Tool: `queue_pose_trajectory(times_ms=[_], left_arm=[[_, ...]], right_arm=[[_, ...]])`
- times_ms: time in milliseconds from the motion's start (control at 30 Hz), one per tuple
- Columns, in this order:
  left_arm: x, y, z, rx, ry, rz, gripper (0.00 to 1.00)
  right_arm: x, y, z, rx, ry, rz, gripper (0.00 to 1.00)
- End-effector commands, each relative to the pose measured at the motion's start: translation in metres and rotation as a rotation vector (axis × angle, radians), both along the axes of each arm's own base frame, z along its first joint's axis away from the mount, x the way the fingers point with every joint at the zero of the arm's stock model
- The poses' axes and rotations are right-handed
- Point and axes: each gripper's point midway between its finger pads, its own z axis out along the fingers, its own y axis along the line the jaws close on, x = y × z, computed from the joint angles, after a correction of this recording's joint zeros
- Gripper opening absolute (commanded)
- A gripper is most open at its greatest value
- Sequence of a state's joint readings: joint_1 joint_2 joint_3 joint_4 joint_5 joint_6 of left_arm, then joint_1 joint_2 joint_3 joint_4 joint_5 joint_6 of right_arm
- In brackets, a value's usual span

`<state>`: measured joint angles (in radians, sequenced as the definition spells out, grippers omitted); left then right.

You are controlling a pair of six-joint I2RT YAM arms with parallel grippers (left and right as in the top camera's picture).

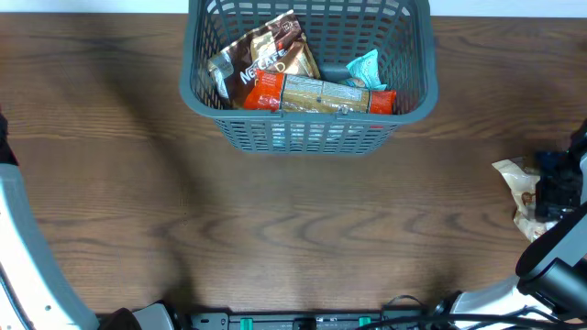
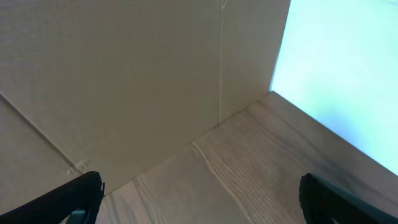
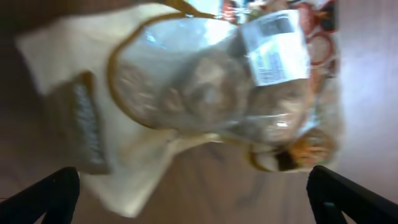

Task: Pack container
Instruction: 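Move right gripper to the white-brown PanTree bag, then lower right gripper onto the PanTree bag and grasp it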

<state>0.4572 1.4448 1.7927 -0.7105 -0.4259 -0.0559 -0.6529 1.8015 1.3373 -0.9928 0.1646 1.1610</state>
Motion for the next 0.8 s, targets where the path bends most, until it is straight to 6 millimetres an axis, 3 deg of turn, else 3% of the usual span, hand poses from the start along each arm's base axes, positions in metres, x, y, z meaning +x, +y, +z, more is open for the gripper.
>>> queue_pose_trajectory(times_ms=[0,133,400,600,767], left_arm=[[-0.003,0.003,0.0,-0.001,-0.003,0.02,0.99],[-0.003,0.003,0.0,-0.001,-0.003,0.02,0.99],[-0.003,0.003,0.0,-0.001,-0.003,0.02,0.98],[-0.003,0.003,0.0,-0.001,-0.003,0.02,0.99],[-0.003,0.003,0.0,-0.001,-0.003,0.02,0.99]], right_arm=[[0.014,0.004,-0.002,0.045,-0.095,-0.105,0.99],[0.026,0.007,-0.001,0.075,-0.152,-0.095,0.99],[0.025,0.0,-0.001,0.038,-0.147,-0.11,0.99],[0.022,-0.001,-0.001,0.042,-0.177,-0.34,0.99],[0.018,0.001,-0.002,0.049,-0.163,-0.385,0.99]])
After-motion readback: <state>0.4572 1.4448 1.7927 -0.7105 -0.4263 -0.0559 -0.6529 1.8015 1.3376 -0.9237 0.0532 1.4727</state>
